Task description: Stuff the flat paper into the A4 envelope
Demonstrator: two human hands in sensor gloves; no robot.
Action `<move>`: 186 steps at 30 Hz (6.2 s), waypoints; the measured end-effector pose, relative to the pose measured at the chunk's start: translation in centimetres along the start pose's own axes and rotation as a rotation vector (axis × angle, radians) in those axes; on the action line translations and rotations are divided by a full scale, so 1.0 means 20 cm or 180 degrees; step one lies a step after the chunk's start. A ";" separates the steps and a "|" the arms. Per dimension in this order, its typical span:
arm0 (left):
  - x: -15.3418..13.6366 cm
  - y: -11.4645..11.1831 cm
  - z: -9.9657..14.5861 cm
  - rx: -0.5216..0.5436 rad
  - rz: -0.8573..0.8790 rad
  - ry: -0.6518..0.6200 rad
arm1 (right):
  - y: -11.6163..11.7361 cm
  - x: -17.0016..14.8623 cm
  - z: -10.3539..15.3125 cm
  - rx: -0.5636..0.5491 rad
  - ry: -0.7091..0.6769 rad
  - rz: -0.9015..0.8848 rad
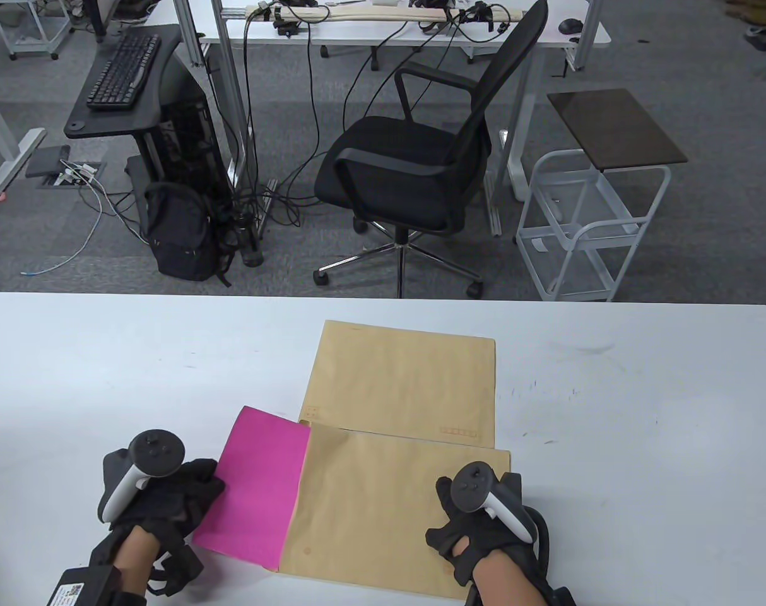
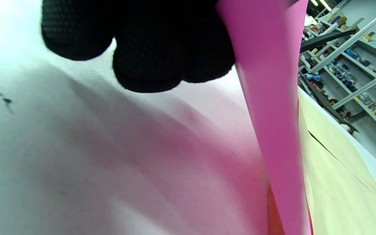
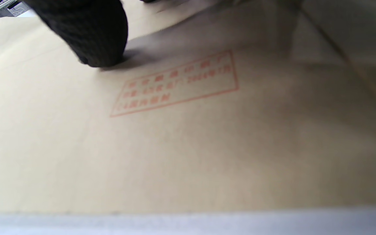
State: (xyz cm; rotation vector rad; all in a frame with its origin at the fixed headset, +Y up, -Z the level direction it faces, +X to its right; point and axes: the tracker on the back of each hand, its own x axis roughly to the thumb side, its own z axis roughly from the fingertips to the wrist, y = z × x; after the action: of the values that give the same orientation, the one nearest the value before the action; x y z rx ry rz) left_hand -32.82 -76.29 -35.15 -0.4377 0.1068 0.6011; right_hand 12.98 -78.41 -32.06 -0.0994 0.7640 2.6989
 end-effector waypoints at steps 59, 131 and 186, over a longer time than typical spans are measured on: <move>0.23 -0.23 -0.04 -0.0074 -0.0397 0.0174 | -0.01 0.00 0.01 -0.0095 0.0169 0.0115; 0.47 -0.44 0.05 0.0538 -0.2319 -0.0625 | -0.02 0.00 0.00 -0.0257 0.0106 0.0108; 0.57 -0.12 0.42 0.1259 -0.1126 -0.2073 | -0.13 0.06 0.13 -0.0505 -0.1296 -0.1530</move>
State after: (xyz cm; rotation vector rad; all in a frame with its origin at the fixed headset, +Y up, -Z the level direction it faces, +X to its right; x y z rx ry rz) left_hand -22.26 -68.46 -29.20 0.1364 -0.4602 0.3366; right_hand 12.67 -74.71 -31.38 0.1998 0.3460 2.2104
